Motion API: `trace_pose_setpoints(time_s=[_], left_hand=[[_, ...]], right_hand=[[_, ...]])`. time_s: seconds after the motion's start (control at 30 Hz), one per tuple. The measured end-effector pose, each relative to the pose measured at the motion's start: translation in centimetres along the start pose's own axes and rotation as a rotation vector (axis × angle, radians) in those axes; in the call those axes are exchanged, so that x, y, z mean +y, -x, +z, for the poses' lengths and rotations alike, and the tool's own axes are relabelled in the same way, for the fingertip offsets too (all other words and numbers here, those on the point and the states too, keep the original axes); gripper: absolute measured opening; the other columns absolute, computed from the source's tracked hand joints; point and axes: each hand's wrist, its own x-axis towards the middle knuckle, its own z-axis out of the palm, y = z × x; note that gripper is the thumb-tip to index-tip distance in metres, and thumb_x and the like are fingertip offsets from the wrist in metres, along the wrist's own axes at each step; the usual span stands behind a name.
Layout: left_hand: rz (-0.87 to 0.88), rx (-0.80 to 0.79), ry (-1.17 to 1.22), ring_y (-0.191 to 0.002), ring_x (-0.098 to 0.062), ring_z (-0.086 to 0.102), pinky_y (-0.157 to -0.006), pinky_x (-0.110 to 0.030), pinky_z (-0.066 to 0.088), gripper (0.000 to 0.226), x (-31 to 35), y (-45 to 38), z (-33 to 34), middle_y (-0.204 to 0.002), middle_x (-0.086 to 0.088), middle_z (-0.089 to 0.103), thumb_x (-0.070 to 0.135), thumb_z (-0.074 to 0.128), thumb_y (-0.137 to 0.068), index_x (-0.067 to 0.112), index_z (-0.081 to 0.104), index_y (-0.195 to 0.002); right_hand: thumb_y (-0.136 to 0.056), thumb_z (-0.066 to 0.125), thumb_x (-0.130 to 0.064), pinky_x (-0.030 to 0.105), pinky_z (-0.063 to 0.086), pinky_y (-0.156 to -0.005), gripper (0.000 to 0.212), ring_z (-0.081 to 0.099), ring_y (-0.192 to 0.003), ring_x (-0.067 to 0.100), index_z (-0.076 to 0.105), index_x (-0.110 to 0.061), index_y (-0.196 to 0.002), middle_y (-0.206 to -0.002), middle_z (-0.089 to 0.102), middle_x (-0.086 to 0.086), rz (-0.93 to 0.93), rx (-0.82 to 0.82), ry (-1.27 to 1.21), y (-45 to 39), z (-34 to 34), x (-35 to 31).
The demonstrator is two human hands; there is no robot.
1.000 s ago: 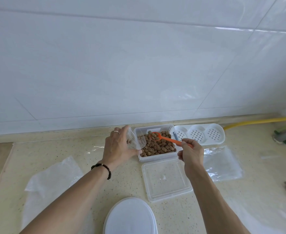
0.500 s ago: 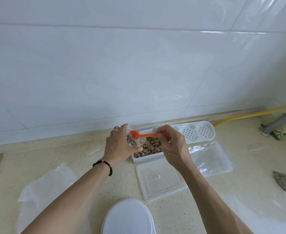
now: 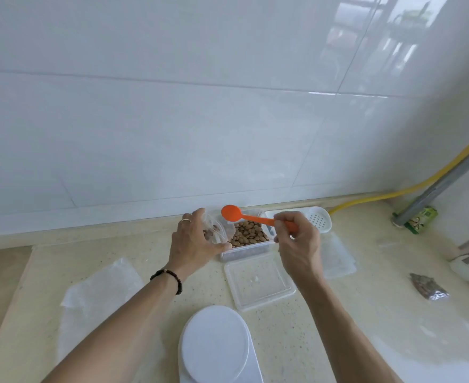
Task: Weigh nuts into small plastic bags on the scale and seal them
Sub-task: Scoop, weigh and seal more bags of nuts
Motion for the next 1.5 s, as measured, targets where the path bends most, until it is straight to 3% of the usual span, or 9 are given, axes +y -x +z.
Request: trace_pose_setpoints(time_s=[0.3, 0.73, 0.83, 0.93, 1.0, 1.1, 1.3, 1.4, 1.5], left_hand=[[0.062, 0.059, 0.046, -0.102, -0.021, 0.053, -0.089, -0.042, 0.047, 0.096, -2.3, 7.8, -2.0, -0.095, 0.016, 0.037, 0.053, 0.086, -0.056, 0.022, 0.038, -0.134], [0.196, -0.063, 0.031, -0.095, -0.007, 0.045, -0.094, -0.046, 0.046, 0.096, -1.4, 14.4, 0.2, -0.11, 0.004, 0.037, 0.046, 0.088, -0.058, 0.02, 0.038, -0.136], [0.205, -0.096, 0.02, -0.105, -0.014, 0.045, -0.094, -0.046, 0.046, 0.1, -1.3, 14.8, 0.3, -0.111, 0.004, 0.036, 0.048, 0.087, -0.059, 0.02, 0.035, -0.139], [0.222, -0.088, 0.018, -0.104, -0.011, 0.042, -0.095, -0.046, 0.046, 0.1, -0.9, 14.9, 0.0, -0.11, 0.004, 0.037, 0.049, 0.087, -0.059, 0.02, 0.035, -0.139], [0.232, -0.086, 0.024, -0.096, -0.006, 0.04, -0.095, -0.046, 0.045, 0.1, -0.4, 14.8, -0.2, -0.11, 0.005, 0.037, 0.048, 0.088, -0.059, 0.019, 0.035, -0.139], [0.274, -0.086, 0.078, -0.09, 0.002, 0.048, -0.091, -0.046, 0.049, 0.1, 0.6, 14.6, -0.6, -0.109, 0.007, 0.037, 0.054, 0.087, -0.056, 0.024, 0.036, -0.137], [0.33, -0.092, 0.14, -0.095, -0.016, 0.056, -0.085, -0.044, 0.053, 0.107, 2.7, 14.1, -0.6, -0.111, 0.007, 0.038, 0.079, 0.072, -0.05, 0.03, 0.031, -0.135], [0.354, -0.057, 0.165, -0.102, -0.007, 0.044, -0.091, -0.039, 0.047, 0.108, 3.8, 13.9, -1.0, -0.113, 0.01, 0.039, 0.063, 0.083, -0.051, 0.025, 0.033, -0.139], [0.342, -0.066, 0.195, -0.094, 0.006, 0.041, -0.083, -0.037, 0.049, 0.094, 3.4, 13.7, -1.7, -0.105, 0.012, 0.043, 0.046, 0.088, -0.059, 0.026, 0.039, -0.137]], right_hand=[[-0.091, 0.057, -0.003, 0.027, 0.045, -0.051, 0.016, 0.056, -0.057, 0.015, 0.068, -0.015, -0.088, -0.076, 0.067, 0.01, 0.531, 0.25, -0.288, 10.5, -1.0, 4.0], [-0.092, 0.061, -0.007, 0.029, 0.051, -0.06, 0.009, 0.057, -0.066, 0.018, 0.066, -0.01, -0.098, -0.095, 0.069, 0.013, 0.974, 0.571, -0.35, 21.3, -3.6, 12.8], [-0.087, 0.069, -0.027, 0.037, 0.055, -0.08, 0.027, 0.061, -0.086, 0.023, 0.067, -0.01, -0.109, -0.102, 0.067, 0.01, 0.983, 0.544, -0.191, 21.3, -3.5, 13.4], [-0.083, 0.065, -0.048, 0.047, 0.037, -0.104, 0.039, 0.045, -0.122, 0.028, 0.065, -0.024, -0.114, -0.121, 0.058, 0.007, 1.049, 0.435, 0.214, 21.0, -3.6, 12.8], [-0.085, 0.062, -0.049, 0.046, 0.035, -0.104, 0.036, 0.044, -0.123, 0.027, 0.065, -0.026, -0.113, -0.123, 0.059, 0.004, 0.979, 0.417, 0.265, 20.0, -3.9, 11.3], [-0.091, 0.061, -0.037, 0.032, 0.047, -0.08, 0.024, 0.059, -0.091, 0.017, 0.071, -0.016, -0.097, -0.094, 0.068, -0.002, 0.681, 0.308, 0.003, 17.1, -3.9, 6.9], [-0.084, 0.069, -0.029, 0.027, 0.046, -0.063, 0.016, 0.052, -0.063, 0.008, 0.072, -0.014, -0.086, -0.068, 0.059, -0.005, 0.234, -0.158, 0.156, 11.2, -2.6, -2.0], [-0.087, 0.062, -0.01, 0.019, 0.045, -0.06, 0.012, 0.055, -0.061, 0.007, 0.071, -0.015, -0.081, -0.067, 0.06, -0.006, 0.161, -0.278, 0.322, 9.6, -2.2, -3.1], [-0.091, 0.056, -0.005, 0.034, 0.057, -0.068, 0.024, 0.066, -0.062, 0.013, 0.065, -0.022, -0.077, -0.076, 0.07, 0.004, 0.174, -0.268, 0.2, 8.8, -2.5, -3.3]])
